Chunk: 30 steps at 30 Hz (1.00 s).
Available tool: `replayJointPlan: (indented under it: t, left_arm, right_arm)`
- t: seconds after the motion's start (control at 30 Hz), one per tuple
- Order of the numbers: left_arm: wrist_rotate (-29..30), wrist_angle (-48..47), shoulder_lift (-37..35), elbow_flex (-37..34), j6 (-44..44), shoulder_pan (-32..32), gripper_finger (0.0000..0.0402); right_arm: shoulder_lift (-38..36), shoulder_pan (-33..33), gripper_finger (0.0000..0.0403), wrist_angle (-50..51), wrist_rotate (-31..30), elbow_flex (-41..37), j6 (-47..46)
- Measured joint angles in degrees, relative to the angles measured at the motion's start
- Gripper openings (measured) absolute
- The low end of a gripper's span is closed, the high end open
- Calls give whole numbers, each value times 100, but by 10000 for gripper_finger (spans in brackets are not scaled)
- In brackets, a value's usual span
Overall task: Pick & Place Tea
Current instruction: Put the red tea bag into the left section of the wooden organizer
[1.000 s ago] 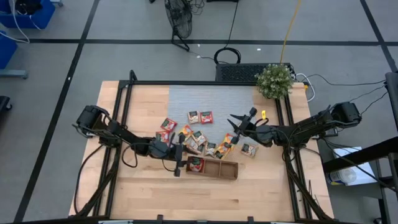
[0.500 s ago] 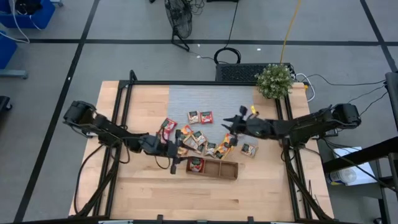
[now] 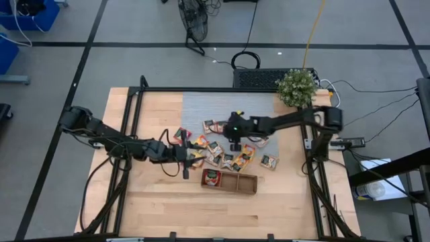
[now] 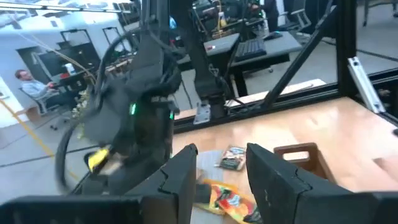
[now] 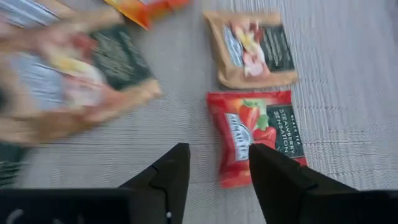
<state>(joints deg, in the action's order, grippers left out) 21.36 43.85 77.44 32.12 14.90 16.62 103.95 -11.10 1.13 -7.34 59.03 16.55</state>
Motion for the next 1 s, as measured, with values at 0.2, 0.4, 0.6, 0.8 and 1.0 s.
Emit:
replayJointPlan:
  t: [0.2,0.4,0.6,0.8,1.0]
  left_arm:
    - [21,-492,6,0,-215,-165,145]
    - [18,-877,6,0,-499,-303,145]
    - [-27,-908,6,0,-507,-362,145]
    - [-30,-904,6,0,-534,-361,145]
    - [-32,-893,6,0,-774,-361,145]
  right_arm:
    - [574,-273,166,112,18,436,202]
    - [640,-338,148,143,21,459,198]
    - [644,-342,70,319,45,459,176]
    - [642,-315,12,382,15,457,276]
    - [336,182,6,458,-1181,422,813]
